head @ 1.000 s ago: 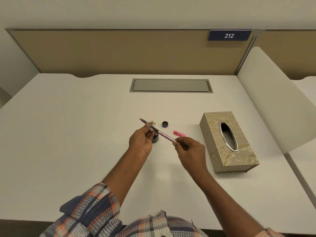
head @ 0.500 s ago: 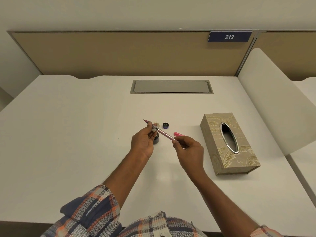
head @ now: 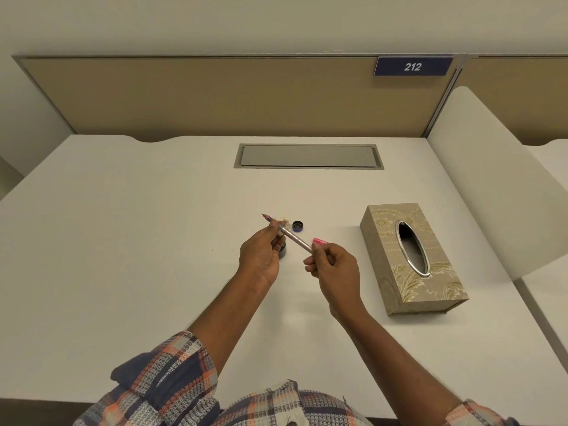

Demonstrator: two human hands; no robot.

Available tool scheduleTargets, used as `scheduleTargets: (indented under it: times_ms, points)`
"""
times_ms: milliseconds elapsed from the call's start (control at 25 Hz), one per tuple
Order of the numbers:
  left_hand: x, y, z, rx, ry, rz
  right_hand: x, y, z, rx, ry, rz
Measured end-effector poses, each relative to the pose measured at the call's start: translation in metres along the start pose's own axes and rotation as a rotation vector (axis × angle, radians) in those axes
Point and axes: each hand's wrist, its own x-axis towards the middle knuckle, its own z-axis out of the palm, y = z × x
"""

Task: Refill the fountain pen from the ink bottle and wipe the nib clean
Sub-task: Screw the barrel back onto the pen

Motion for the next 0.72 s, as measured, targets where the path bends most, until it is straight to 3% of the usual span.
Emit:
scheduleTargets:
  times_ms: [280,560,720]
  points:
    - [0.0036,0.0005,-0.0012,-0.002,0.012,0.035,-0.0030,-0.0032,0.0023,0.130,-0.063,0.071]
    - [0.0039,-0.0006,-0.0002,0.010,0.017,0.030,0.0002,-0.0006,0.0049,0.009,-0.076,0.149]
    - [0.0073,-0.0019,-0.0018,0.037,0.058,0.037,-0.0027,-0.0009,0.0038,0.021,-0.077,0.072]
